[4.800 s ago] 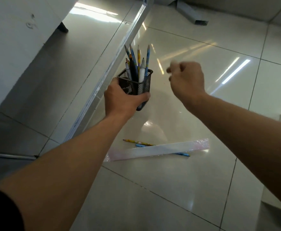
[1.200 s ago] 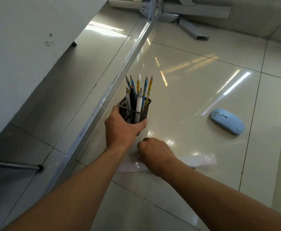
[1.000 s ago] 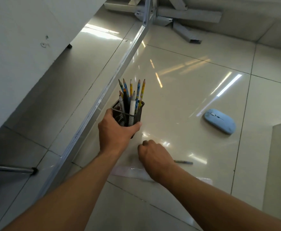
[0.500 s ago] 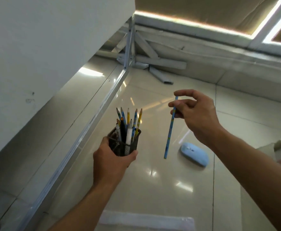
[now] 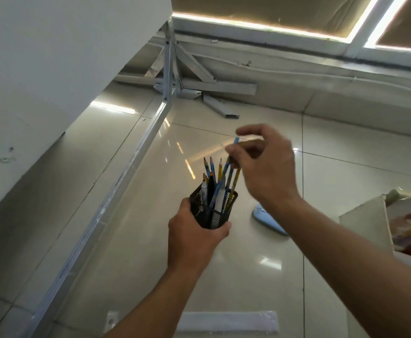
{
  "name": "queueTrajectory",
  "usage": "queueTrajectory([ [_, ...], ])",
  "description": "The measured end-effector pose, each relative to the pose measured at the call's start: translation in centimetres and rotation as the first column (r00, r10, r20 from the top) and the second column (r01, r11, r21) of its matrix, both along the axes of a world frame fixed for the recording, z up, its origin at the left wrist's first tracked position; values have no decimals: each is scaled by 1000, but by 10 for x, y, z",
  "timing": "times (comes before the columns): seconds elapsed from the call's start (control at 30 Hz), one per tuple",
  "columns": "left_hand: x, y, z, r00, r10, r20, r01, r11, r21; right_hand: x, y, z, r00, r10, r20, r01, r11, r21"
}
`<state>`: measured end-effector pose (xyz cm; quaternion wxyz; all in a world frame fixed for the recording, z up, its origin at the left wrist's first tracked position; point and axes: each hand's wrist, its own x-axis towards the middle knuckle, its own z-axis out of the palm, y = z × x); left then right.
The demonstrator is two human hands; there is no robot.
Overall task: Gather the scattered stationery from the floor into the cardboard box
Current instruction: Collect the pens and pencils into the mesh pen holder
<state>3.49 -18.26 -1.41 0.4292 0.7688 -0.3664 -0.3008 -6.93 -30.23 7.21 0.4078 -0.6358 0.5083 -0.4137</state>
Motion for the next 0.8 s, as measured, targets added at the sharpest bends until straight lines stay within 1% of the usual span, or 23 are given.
queueTrajectory([
  [0.1,-10,1,-4,1000,-5,-25,5,1000,14,-1,16,-21,996,35,-80,-33,999,26],
  [0.2,-19,5,-10,998,-28,-58,29,999,18,-2,25,-32,994,26,-107,-21,999,40],
  [0.27,-23,9,-13,997,-37,-73,39,999,15,-4,28,-36,994,31,-107,-27,999,43],
  [0.37,-26,10,-14,997,-37,-73,39,999,25,-5,32,-39,993,90,-77,-85,994,75],
  [0.43,-26,8,-13,996,-43,-78,44,999,21,-7,33,-40,990,111,-82,-106,992,64],
  [0.5,-26,5,-10,994,-62,-87,63,998,16,-16,35,-41,995,61,-74,-59,998,25],
  [0.57,-26,2,-6,995,-60,-85,62,998,19,-31,41,-41,995,-75,-70,74,997,-15],
  [0.6,-25,0,-3,996,-55,-70,57,998,24,-39,47,-42,984,-150,-98,149,989,-20],
  [0.63,-25,-2,1,997,-56,-51,57,998,29,-46,54,-43,966,-213,-148,215,977,1],
  [0.67,-26,-4,5,997,-67,-32,68,997,39,-54,60,-43,949,-242,-203,258,964,57],
  [0.7,-29,-7,11,996,-84,-19,85,995,52,-61,66,-43,947,-216,-238,256,954,154],
  [0.73,-34,-10,20,995,-100,-10,101,993,67,-69,71,-39,961,-148,-235,211,940,269],
  [0.77,-39,-12,29,993,-117,-8,117,990,82,-75,73,-33,978,-70,-194,138,920,366],
  [0.8,-45,-15,40,991,-135,-17,136,987,86,-80,74,-25,990,0,-138,57,908,415],
])
